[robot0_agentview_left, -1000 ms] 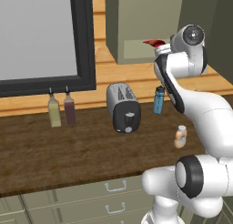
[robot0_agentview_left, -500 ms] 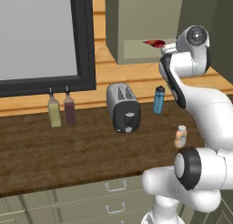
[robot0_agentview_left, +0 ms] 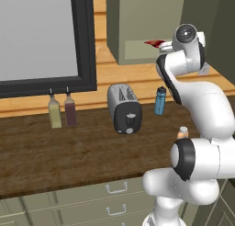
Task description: Put the shaker and condiment bottle from the counter next to their counterparts in the cabinet.
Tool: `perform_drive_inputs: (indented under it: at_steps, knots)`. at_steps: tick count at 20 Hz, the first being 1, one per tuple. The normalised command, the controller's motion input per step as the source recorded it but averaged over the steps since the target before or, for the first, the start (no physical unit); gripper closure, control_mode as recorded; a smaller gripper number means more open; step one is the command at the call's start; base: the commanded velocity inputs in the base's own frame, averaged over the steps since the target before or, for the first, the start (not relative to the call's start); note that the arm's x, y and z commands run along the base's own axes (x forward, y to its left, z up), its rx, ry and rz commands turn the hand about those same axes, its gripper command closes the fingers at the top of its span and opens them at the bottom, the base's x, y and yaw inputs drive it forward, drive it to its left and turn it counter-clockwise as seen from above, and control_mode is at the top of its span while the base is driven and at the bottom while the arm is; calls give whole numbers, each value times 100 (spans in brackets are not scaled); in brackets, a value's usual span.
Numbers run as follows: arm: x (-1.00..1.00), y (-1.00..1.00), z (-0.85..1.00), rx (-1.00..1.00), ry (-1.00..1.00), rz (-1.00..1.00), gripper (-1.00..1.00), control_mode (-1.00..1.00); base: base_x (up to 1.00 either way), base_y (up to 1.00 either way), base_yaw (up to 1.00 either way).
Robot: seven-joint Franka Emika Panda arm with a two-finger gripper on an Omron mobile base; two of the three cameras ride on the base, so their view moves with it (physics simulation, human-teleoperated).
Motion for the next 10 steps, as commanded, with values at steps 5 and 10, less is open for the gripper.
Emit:
perform_drive_inputs:
  at_steps: [5,10]
  knots:
    - [22,-20,-3,3,0,0,100,-100,0,0,0]
    - [25,-21,-12,1,-1,0,100,-100,0,0,0]
